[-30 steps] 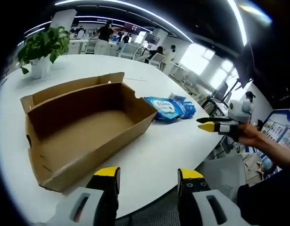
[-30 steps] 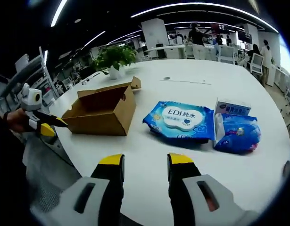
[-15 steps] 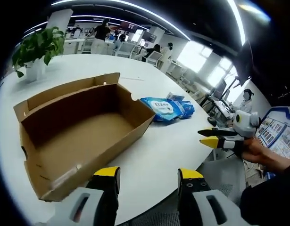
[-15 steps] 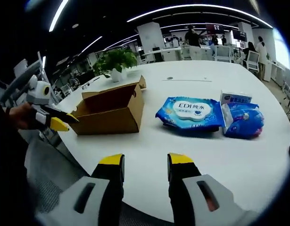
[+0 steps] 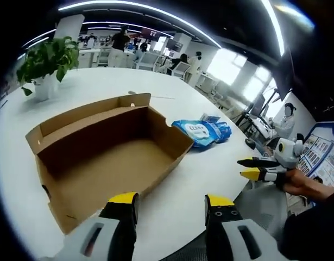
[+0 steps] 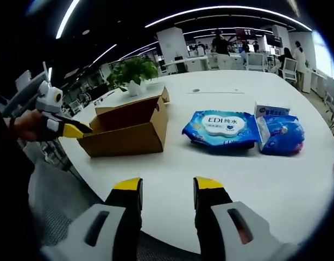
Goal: Operate the shoe box by opening the lid, removing the specified soft item, and placing it in the target area until the item is outside and the box remains undamaged.
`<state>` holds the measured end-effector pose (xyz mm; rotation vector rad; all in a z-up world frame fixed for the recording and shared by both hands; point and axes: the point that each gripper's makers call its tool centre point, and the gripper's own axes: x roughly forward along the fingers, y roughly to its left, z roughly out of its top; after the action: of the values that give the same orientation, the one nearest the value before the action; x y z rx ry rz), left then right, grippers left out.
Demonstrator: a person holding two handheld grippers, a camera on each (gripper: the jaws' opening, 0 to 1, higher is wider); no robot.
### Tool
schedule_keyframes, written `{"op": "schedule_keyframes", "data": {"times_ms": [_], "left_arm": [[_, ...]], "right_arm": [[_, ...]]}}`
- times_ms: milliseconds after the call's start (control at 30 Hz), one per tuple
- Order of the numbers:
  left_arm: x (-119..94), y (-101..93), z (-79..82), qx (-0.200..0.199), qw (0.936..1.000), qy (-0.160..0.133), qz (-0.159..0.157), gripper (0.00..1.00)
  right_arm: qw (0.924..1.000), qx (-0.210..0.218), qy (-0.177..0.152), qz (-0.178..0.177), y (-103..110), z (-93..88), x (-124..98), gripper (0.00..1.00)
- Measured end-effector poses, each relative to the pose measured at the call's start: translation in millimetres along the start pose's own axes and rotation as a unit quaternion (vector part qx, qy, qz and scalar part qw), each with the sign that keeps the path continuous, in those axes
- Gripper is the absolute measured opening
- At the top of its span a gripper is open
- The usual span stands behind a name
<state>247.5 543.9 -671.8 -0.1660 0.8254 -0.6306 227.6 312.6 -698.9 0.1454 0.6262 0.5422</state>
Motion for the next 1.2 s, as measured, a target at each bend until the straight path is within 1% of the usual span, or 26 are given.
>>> {"op": "schedule_keyframes", "data": {"times_ms": [100, 200, 300, 433, 500, 667, 800, 933, 1100, 1200], "left_arm": [[-7, 9.5, 3.1, -0.001, 1.0, -0.003, 0.009, 0.5], [-12, 19.8, 6.1, 0.002, 0.9998, -0.004, 0.017, 0.5], [-18, 31.5, 10.6, 0.008, 0.9996, -0.003, 0.026, 0.49], [-21, 41.8, 16.8, 0.023, 0.9993, 0.003, 0.03, 0.49], [-21, 48.2, 20.5, 0.034, 0.9989, 0.007, 0.03, 0.49], [-19, 55.2, 35.1, 0.064, 0.9974, 0.017, 0.028, 0.49], [-16, 60.9, 43.5, 0.076, 0.9965, 0.021, 0.026, 0.49], [-15, 67.5, 46.5, 0.111, 0.9927, 0.037, 0.027, 0.49], [-14, 77.2, 50.2, 0.129, 0.99, 0.052, 0.026, 0.49], [-11, 86.1, 50.7, 0.14, 0.9878, 0.063, 0.027, 0.49]], "right_arm": [[1.0, -0.001, -0.004, 0.002, 3, -1.1, 2, 0.35], [0.9997, -0.019, 0.012, 0.002, 5, -7.0, 4, 0.36], [0.9997, -0.023, 0.01, 0.004, 7, -5.7, 4, 0.36], [0.9997, -0.025, 0.007, 0.003, 6, -5.7, 3, 0.36], [0.9996, -0.027, 0.005, 0.001, 6, -4.9, 3, 0.36], [0.9994, -0.035, 0.006, 0.004, 8, -6.0, 3, 0.36], [0.9986, -0.05, 0.013, 0.007, 11, -8.3, 5, 0.37], [0.9982, -0.057, 0.015, 0.006, 10, -8.7, 5, 0.37], [0.998, -0.062, 0.015, 0.001, 8, -8.3, 5, 0.37], [0.9979, -0.063, 0.015, 0.0, 8, -8.1, 6, 0.37]]}}
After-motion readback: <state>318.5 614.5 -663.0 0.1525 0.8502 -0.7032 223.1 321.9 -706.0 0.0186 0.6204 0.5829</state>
